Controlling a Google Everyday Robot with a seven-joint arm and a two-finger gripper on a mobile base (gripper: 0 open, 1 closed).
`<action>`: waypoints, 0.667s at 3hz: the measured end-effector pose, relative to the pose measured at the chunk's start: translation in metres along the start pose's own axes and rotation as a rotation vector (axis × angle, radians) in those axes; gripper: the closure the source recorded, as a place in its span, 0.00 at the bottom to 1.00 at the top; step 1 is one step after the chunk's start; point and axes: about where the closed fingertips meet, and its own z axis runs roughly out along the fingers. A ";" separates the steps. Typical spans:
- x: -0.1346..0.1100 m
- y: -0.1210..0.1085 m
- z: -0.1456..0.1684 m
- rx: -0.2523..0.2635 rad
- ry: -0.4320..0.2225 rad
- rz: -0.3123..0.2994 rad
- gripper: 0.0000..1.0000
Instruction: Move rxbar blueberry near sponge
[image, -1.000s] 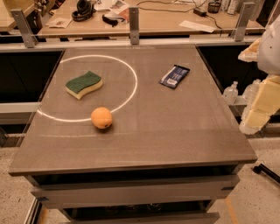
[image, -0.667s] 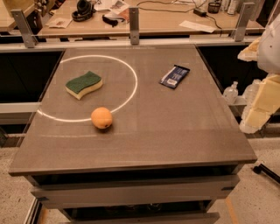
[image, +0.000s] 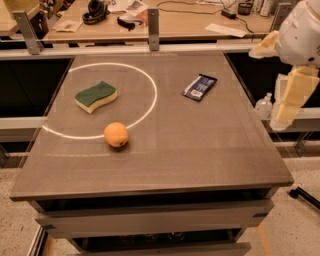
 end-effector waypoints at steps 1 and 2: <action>-0.006 -0.025 0.008 -0.047 -0.076 -0.125 0.00; -0.022 -0.063 0.019 -0.040 -0.142 -0.253 0.00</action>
Offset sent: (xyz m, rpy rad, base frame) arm 0.0626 0.0199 -0.0020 0.0762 0.1337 0.4994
